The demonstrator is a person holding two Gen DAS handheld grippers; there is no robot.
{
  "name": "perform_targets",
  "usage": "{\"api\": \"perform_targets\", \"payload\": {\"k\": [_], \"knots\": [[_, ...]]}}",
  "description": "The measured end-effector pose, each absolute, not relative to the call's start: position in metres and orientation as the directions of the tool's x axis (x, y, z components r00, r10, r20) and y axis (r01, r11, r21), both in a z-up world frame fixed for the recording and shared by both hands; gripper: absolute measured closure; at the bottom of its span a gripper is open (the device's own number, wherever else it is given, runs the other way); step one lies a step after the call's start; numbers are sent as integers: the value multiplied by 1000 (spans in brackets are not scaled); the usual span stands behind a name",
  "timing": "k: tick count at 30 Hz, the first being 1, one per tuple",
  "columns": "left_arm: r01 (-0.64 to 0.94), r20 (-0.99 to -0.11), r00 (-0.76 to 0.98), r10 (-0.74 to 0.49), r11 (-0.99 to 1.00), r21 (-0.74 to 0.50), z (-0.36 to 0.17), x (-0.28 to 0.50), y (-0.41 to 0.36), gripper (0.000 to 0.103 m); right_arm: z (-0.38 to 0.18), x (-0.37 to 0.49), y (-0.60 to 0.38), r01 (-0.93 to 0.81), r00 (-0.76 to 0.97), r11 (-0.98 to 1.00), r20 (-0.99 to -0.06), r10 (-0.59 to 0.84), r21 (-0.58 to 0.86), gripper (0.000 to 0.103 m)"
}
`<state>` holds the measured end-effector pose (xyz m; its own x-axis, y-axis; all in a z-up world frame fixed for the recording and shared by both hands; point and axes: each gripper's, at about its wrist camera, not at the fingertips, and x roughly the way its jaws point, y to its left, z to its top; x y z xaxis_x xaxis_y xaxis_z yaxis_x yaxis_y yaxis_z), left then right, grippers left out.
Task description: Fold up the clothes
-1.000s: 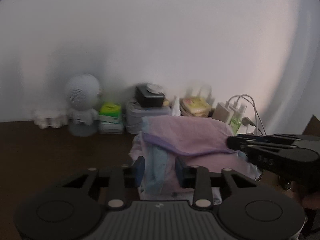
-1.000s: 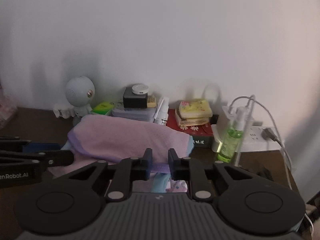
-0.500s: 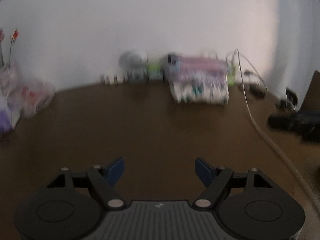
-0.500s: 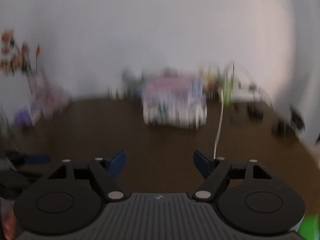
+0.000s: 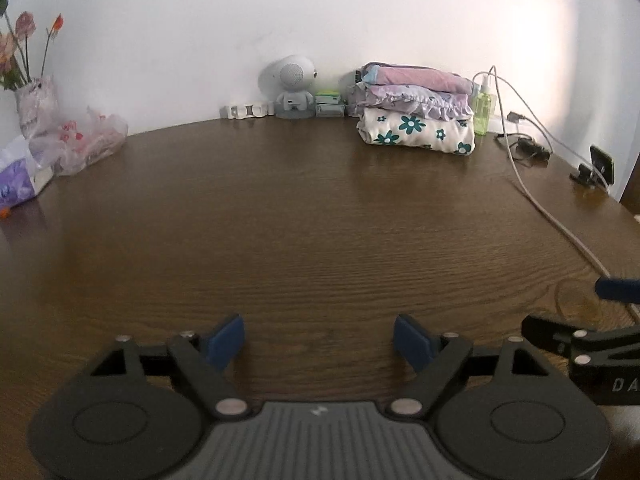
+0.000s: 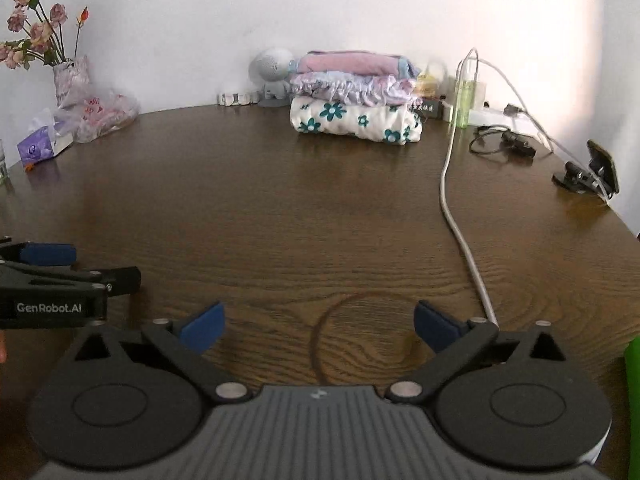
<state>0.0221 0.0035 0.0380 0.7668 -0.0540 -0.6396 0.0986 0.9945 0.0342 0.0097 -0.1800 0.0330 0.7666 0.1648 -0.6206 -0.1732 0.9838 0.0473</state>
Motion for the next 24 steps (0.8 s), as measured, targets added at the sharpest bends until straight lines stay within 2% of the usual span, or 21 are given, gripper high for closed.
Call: {"api": "perform_targets", "payload": {"k": [4,24], "knots": [[112,-645,761,-73,993,20,35,22,4,0,30,15,-179,-148,760,989,-637,125,17,0],[94,-645,762,-61,995,16,37,18,3,0,30,15,-183,-163,758,986,-638,138,21,1]]}}
